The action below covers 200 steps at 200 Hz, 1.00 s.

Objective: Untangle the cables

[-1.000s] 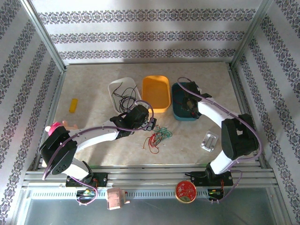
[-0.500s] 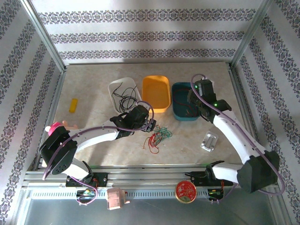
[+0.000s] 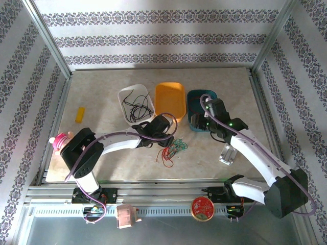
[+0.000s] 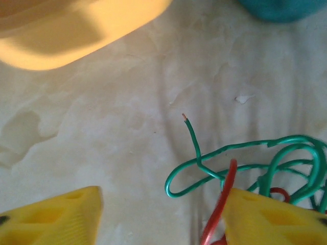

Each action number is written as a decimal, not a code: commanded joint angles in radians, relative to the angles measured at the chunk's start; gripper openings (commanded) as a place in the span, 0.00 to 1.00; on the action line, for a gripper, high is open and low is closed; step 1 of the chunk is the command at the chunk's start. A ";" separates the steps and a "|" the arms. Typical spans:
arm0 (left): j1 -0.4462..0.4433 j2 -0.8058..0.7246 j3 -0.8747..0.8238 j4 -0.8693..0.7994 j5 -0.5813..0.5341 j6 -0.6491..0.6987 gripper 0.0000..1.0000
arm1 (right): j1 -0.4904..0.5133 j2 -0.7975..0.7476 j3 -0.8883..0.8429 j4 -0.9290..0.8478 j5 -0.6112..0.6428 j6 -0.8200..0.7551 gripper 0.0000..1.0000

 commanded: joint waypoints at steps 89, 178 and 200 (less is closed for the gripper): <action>0.015 -0.085 0.012 0.038 0.046 -0.041 0.07 | 0.065 0.424 0.035 -0.025 -0.387 -0.097 0.58; 0.059 -0.430 0.005 -0.007 0.098 -0.046 0.00 | 0.030 0.529 -0.004 -0.076 -0.329 -0.070 0.54; 0.062 -0.511 0.056 -0.057 0.051 -0.010 0.00 | 0.018 0.527 -0.020 -0.072 -0.325 -0.062 0.54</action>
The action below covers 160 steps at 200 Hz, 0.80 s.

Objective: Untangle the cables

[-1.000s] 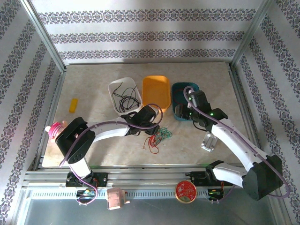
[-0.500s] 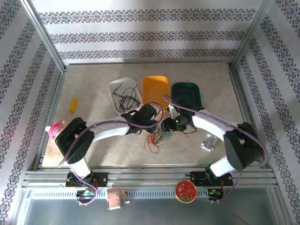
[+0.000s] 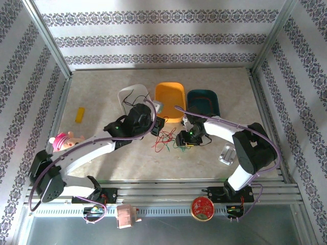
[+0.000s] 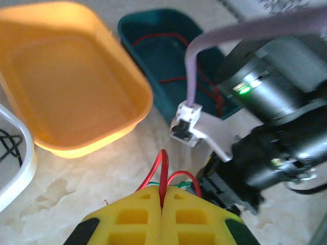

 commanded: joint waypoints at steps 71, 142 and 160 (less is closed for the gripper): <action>0.035 -0.236 0.259 -0.148 -0.080 0.150 0.00 | -0.043 -0.004 -0.063 -0.043 0.042 0.030 0.53; 0.036 -0.256 0.475 -0.228 -0.101 0.257 0.00 | -0.053 -0.031 -0.074 -0.038 0.052 0.036 0.53; 0.036 -0.249 0.514 -0.243 -0.100 0.281 0.00 | -0.054 -0.059 -0.079 -0.035 0.057 0.037 0.52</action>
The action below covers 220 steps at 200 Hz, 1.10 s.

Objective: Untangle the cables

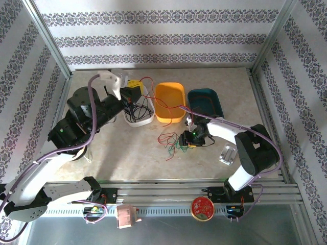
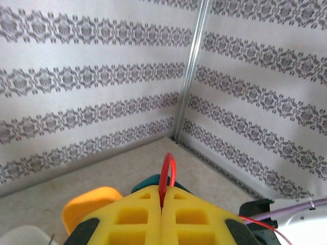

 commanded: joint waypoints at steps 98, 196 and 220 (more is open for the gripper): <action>0.011 0.246 -0.035 0.104 0.031 -0.093 0.00 | -0.064 -0.603 0.088 -0.070 0.419 0.163 0.60; 0.011 0.839 0.362 0.251 0.170 -0.194 0.00 | -0.271 -0.856 0.062 -0.161 0.630 0.202 0.61; 0.020 1.023 0.553 0.224 0.180 -0.243 0.00 | -0.275 -0.855 0.061 -0.176 0.605 0.189 0.61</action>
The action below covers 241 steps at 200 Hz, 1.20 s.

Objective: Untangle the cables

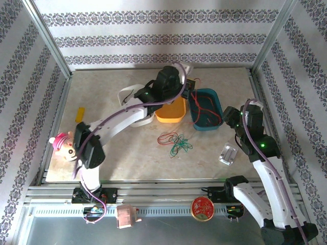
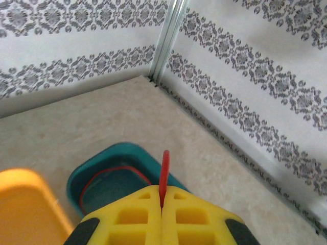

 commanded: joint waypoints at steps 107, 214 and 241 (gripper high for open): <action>0.049 0.493 0.437 -0.231 -0.114 -0.104 0.04 | -0.006 0.025 0.014 -0.087 -0.074 -0.076 0.61; 0.004 0.379 0.498 -0.296 -0.101 -0.021 0.99 | 0.035 0.077 -0.011 -0.072 -0.154 -0.074 0.61; 0.001 0.131 0.121 -0.195 -0.173 -0.047 0.99 | 0.149 0.121 -0.054 -0.008 -0.248 -0.153 0.61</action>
